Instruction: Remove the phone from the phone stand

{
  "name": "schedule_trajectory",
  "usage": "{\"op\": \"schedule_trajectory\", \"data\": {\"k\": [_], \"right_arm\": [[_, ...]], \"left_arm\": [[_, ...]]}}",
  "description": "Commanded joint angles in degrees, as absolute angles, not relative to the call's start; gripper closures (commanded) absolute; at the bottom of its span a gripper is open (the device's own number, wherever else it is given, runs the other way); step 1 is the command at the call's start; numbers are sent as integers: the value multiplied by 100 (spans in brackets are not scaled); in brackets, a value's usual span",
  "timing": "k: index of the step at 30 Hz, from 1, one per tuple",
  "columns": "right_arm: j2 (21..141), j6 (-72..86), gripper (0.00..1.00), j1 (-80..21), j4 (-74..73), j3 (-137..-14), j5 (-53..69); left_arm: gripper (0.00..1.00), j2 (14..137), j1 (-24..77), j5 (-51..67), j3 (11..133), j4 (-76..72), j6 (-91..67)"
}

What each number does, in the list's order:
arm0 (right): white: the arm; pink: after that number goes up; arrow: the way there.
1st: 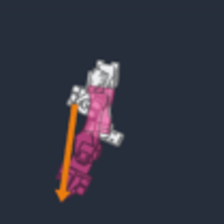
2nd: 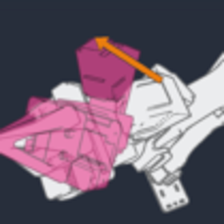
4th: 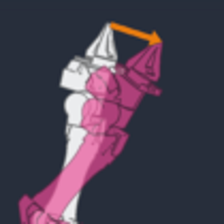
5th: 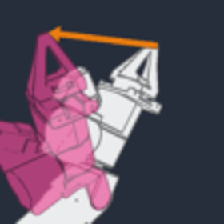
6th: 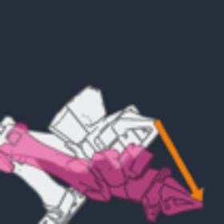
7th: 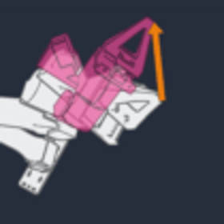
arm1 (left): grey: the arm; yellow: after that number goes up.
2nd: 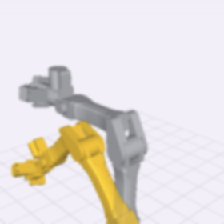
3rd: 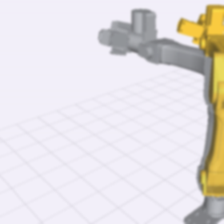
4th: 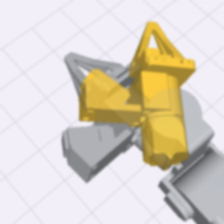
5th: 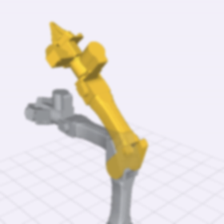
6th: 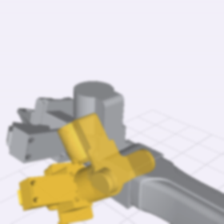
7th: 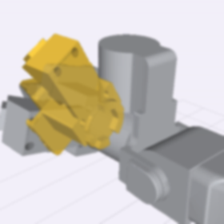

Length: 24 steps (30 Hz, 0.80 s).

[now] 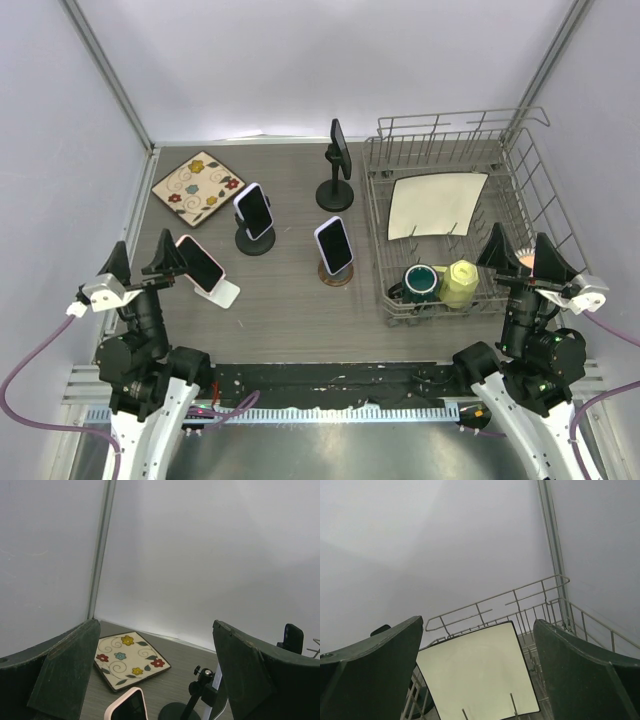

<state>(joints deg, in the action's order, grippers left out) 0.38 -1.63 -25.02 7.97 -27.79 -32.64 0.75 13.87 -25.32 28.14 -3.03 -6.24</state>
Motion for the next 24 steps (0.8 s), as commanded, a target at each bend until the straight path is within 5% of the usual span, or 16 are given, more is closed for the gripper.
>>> {"op": "schedule_trajectory", "data": {"k": [1, 24], "right_arm": [[9, -106, 2, -2531, 888, -2927, -3182], [9, 246, 2, -2601, 879, -2900, -2883]], "left_arm": [[0, 377, 1380, -2610, 2979, -194, -729], [0, 3752, 1397, -4236, 4983, 3725, -3023]]}}
